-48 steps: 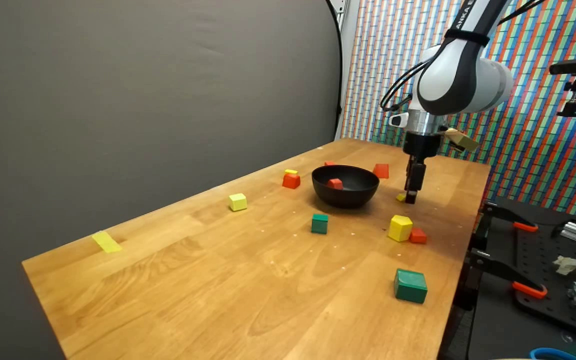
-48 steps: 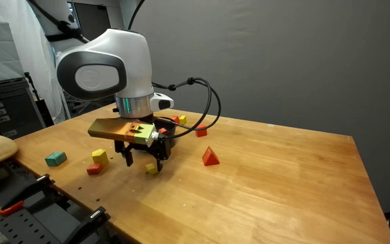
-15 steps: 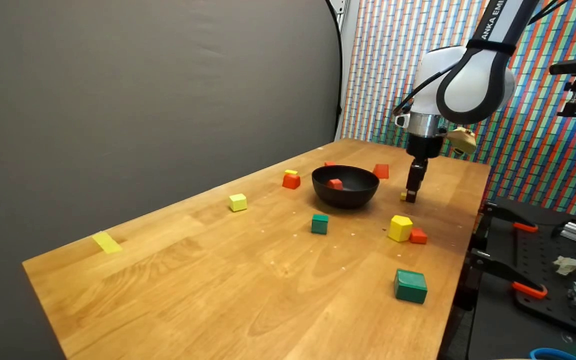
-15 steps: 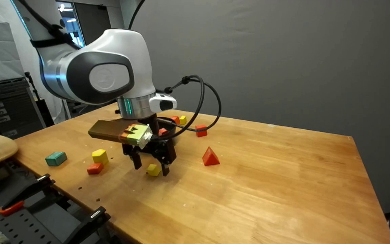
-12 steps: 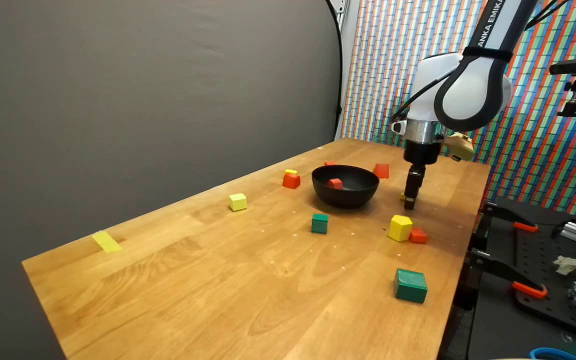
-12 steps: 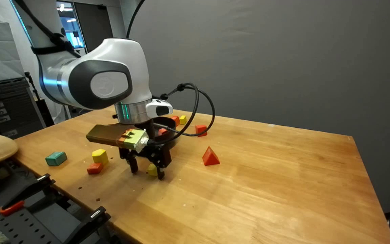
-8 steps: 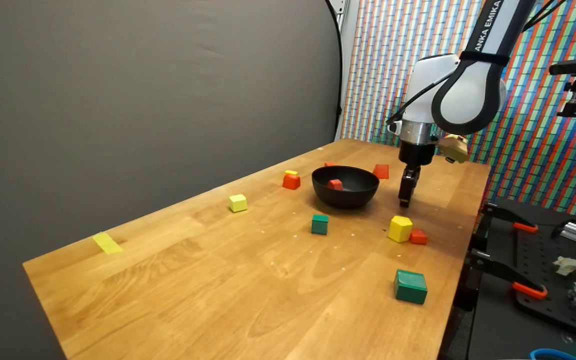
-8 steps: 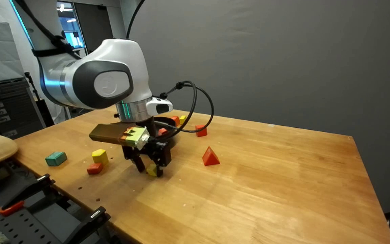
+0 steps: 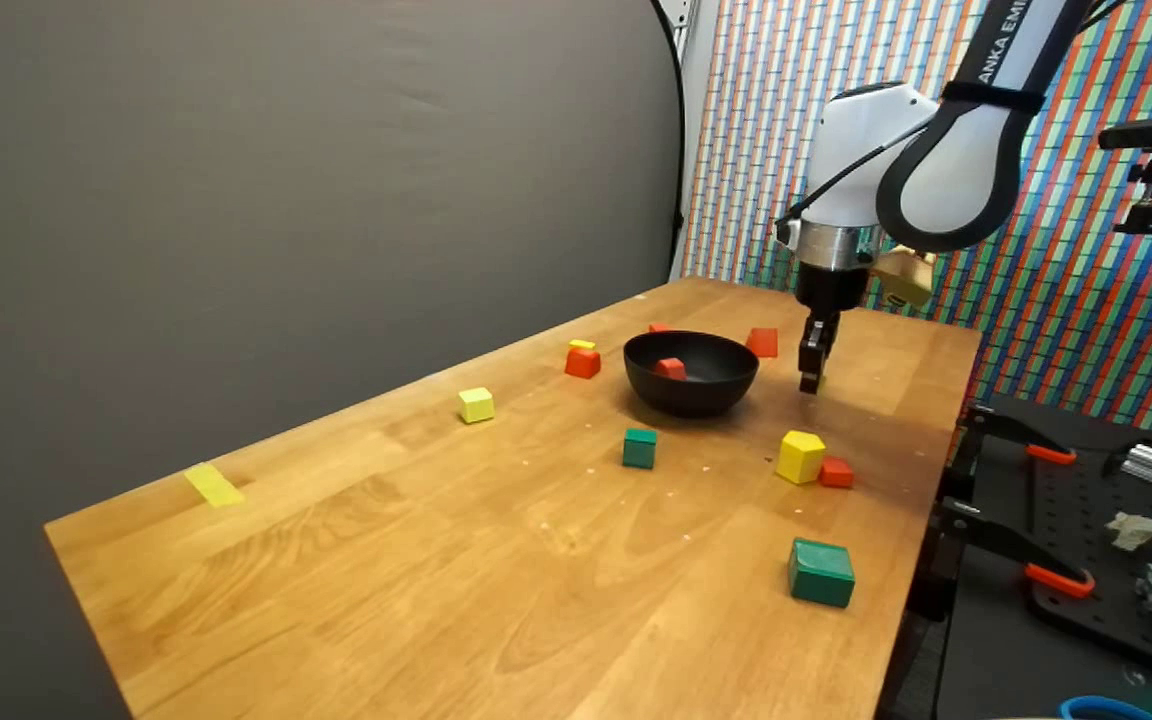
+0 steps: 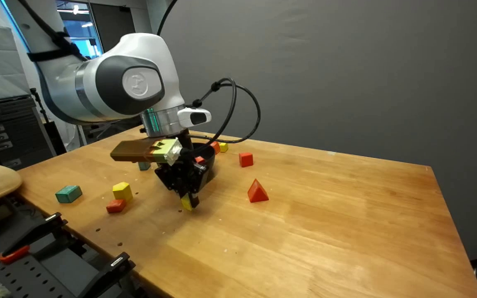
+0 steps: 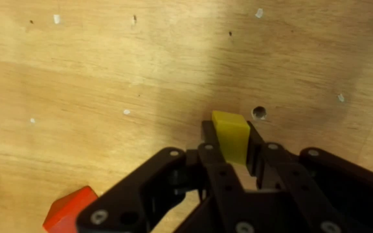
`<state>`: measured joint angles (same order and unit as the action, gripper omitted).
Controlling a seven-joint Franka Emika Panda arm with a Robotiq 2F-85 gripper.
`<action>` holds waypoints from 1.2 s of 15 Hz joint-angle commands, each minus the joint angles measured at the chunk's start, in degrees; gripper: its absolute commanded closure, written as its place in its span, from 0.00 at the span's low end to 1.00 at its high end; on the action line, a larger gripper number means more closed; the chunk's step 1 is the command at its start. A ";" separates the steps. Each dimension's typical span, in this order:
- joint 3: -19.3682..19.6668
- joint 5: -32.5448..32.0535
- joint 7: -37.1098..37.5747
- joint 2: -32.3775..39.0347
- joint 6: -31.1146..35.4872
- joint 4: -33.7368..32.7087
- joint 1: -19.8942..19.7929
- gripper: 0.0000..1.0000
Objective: Put all the blocks on the table in the black bowl
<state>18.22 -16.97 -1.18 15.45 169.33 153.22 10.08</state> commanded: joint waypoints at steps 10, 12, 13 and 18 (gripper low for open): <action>3.66 -18.35 22.23 -5.43 1.79 -5.57 15.53 0.86; 1.58 -14.02 20.21 -4.01 0.91 -5.47 14.17 0.52; 0.95 -12.33 19.01 -4.02 0.47 -5.45 13.37 0.51; 4.81 -14.51 21.35 -8.84 -2.62 -8.11 12.87 0.13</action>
<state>21.18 -30.74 20.53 11.25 169.72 146.94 23.61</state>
